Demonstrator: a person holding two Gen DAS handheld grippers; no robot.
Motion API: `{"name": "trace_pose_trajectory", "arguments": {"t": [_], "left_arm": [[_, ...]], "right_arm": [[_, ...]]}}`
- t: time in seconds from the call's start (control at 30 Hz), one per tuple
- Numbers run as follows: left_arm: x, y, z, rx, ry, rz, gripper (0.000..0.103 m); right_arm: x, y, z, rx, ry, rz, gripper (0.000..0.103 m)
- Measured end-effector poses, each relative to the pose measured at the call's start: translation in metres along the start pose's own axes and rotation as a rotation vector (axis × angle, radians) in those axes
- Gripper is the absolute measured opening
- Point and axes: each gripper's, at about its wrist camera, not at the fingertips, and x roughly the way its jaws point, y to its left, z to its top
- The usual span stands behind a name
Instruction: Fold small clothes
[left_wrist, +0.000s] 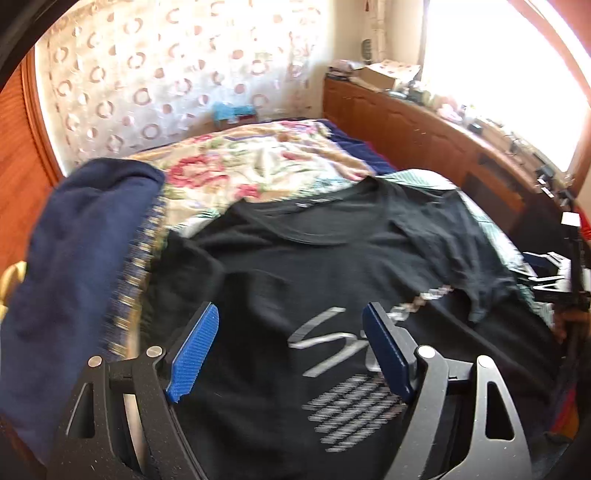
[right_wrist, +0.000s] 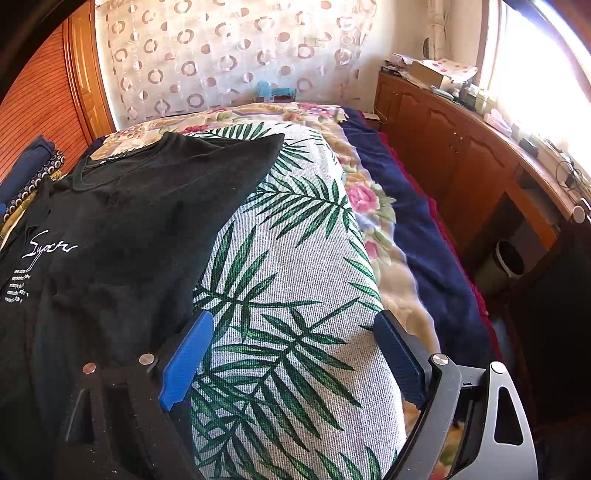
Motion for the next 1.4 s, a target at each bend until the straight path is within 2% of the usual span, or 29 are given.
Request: {"name": "trace_pose_trajectory", "arguments": {"t": [0.07,0.1,0.23,0.43,0.7,0.8,0.9,1.1,1.17,1.2,1.4], "left_arm": [[0.004,0.012,0.003,0.013,0.013,0.018,0.072],[0.009,0.019,0.006,0.016,0.038,0.022,0.062],[0.025,0.034,0.018,0.045,0.088,0.109,0.053],[0.062,0.046,0.021,0.073,0.192,0.177,0.05],[0.08,0.034,0.019,0.124,0.23,0.225,0.05],[0.08,0.031,0.02,0.142,0.232,0.236,0.034],[0.088,0.036,0.022,0.122,0.253,0.23,0.034],[0.098,0.046,0.032,0.056,0.245,0.211,0.034],[0.097,0.045,0.033,0.055,0.24,0.218,0.009],[0.094,0.044,0.033,0.056,0.232,0.226,0.003],[0.034,0.052,0.05,0.018,0.076,0.259,0.003]], "right_arm": [[0.002,0.001,0.002,-0.003,0.005,0.001,0.089],[0.003,0.001,0.004,-0.005,0.007,0.001,0.089],[0.004,0.004,0.013,-0.012,-0.016,0.021,0.089],[0.007,0.013,0.029,-0.032,-0.059,0.066,0.089],[0.019,0.016,0.032,-0.06,-0.077,0.1,0.089],[0.025,0.012,0.029,-0.053,-0.07,0.111,0.089],[0.031,0.007,0.026,-0.041,-0.056,0.12,0.089],[0.033,0.002,0.032,-0.022,-0.054,0.134,0.089],[0.034,0.005,0.033,-0.024,-0.052,0.134,0.089],[0.036,0.008,0.034,-0.025,-0.052,0.131,0.089],[0.035,0.013,0.033,-0.027,-0.054,0.133,0.089]]}}
